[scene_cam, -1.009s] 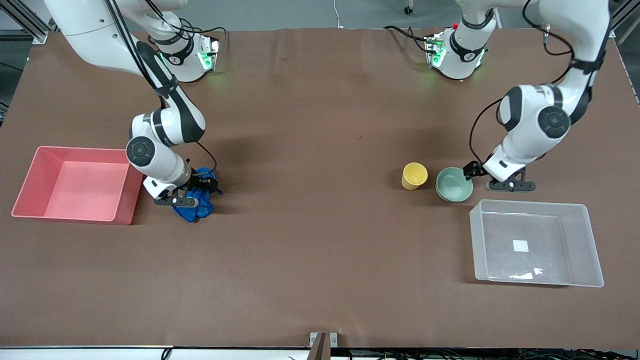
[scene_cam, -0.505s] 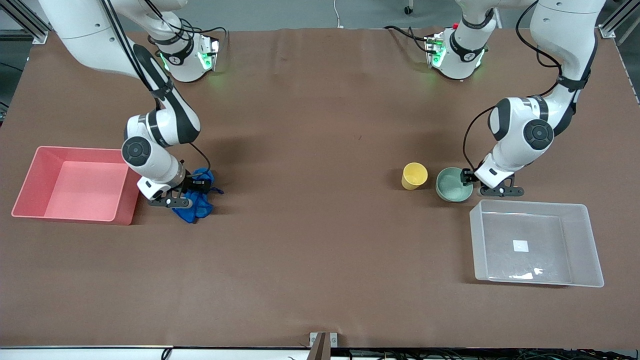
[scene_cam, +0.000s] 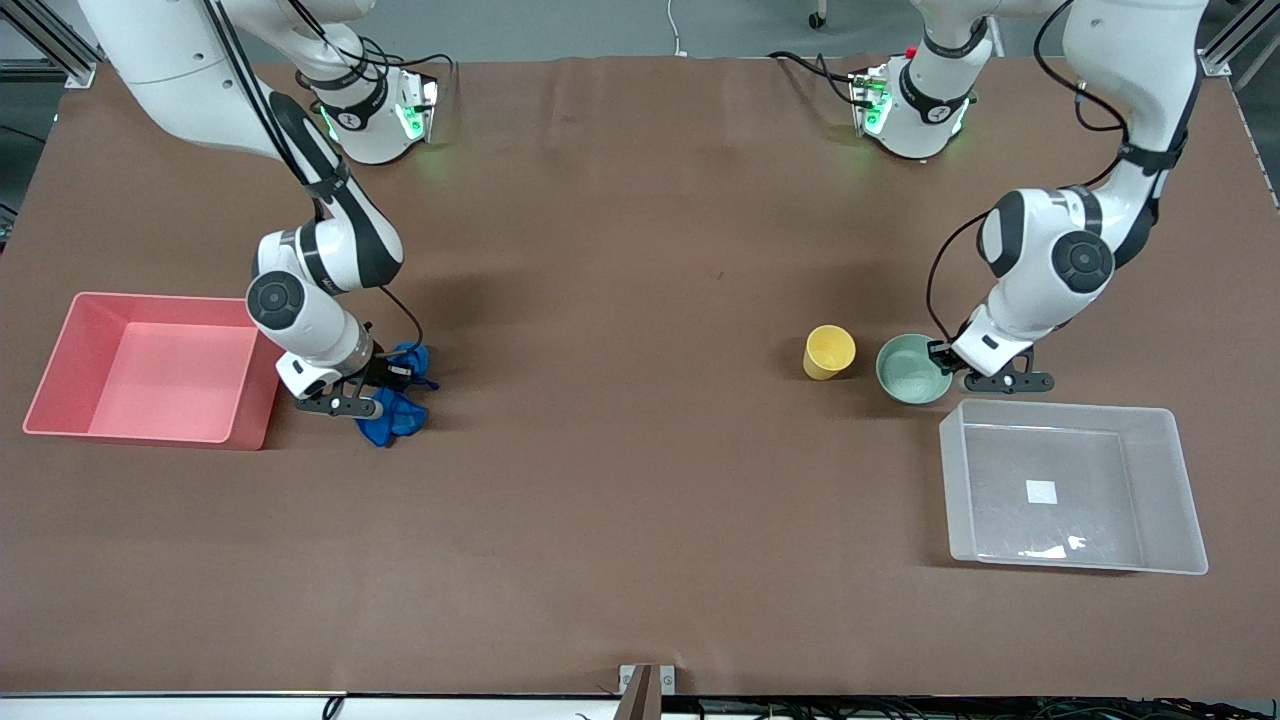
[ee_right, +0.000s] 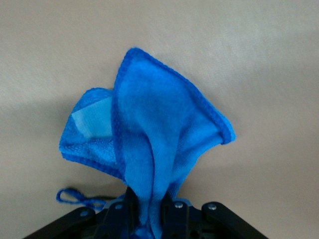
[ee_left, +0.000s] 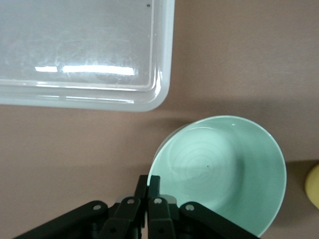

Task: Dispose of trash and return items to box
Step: 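Grasp the blue cloth with the right gripper while the left gripper grasps the bowl, then carry the cloth into the pink bin while the left gripper lowers the bowl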

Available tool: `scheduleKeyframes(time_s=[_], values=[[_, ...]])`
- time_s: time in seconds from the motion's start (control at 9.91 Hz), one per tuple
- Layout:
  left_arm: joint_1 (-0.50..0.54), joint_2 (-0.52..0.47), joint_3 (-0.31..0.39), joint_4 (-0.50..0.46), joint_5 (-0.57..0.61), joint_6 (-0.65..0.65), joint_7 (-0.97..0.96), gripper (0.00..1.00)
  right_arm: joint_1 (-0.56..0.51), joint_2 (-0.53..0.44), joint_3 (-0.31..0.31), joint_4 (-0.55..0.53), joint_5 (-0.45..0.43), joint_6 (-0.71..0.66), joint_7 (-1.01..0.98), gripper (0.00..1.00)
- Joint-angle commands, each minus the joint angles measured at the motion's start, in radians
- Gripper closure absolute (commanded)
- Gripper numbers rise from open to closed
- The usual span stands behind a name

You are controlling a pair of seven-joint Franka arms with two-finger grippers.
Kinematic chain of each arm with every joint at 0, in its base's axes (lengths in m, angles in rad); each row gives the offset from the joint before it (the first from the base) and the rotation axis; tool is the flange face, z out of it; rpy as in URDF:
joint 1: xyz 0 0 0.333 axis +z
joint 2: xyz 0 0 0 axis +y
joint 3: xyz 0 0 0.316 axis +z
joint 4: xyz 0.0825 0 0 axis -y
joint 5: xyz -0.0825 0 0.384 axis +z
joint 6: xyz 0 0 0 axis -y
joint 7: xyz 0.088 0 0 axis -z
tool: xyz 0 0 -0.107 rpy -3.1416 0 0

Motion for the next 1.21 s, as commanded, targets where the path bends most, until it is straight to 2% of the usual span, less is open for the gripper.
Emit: scheduleKeyframes(time_s=[0.0,0.2,0.3,0.4,0.61,0.71,0.81,0.91,1.11], values=[[0.009,-0.152,0.014,0.012,-0.003,-0.202,0.051,1.0,-0.028,-0.119,0.013,0.135,-0.014,-0.353,0.022,1.0],[0.015,-0.108,0.068,0.159,-0.003,-0.255,0.091,0.99,-0.108,-0.225,0.004,0.272,-0.011,-0.638,-0.117,1.0],[0.016,-0.043,0.095,0.263,-0.005,-0.256,0.109,0.99,-0.137,-0.25,-0.054,0.336,-0.011,-0.733,-0.259,1.0],[0.018,0.049,0.109,0.37,-0.006,-0.256,0.114,1.0,-0.131,-0.256,-0.173,0.352,-0.011,-0.749,-0.402,1.0],[0.021,0.281,0.131,0.629,-0.038,-0.291,0.158,1.0,-0.134,-0.247,-0.353,0.342,-0.011,-0.681,-0.658,1.0],[0.028,0.364,0.154,0.722,-0.11,-0.298,0.221,1.0,-0.143,-0.235,-0.404,0.317,-0.009,-0.62,-0.737,1.0],[0.029,0.434,0.181,0.805,-0.197,-0.319,0.29,1.0,-0.15,-0.204,-0.432,0.271,-0.007,-0.519,-0.757,1.0],[0.029,0.45,0.197,0.827,-0.213,-0.34,0.348,1.0,-0.154,-0.174,-0.433,0.225,0.002,-0.422,-0.757,0.99],[0.03,0.475,0.203,0.81,-0.198,-0.342,0.402,0.96,-0.148,-0.09,-0.432,0.199,0.078,-0.302,-0.757,0.99]])
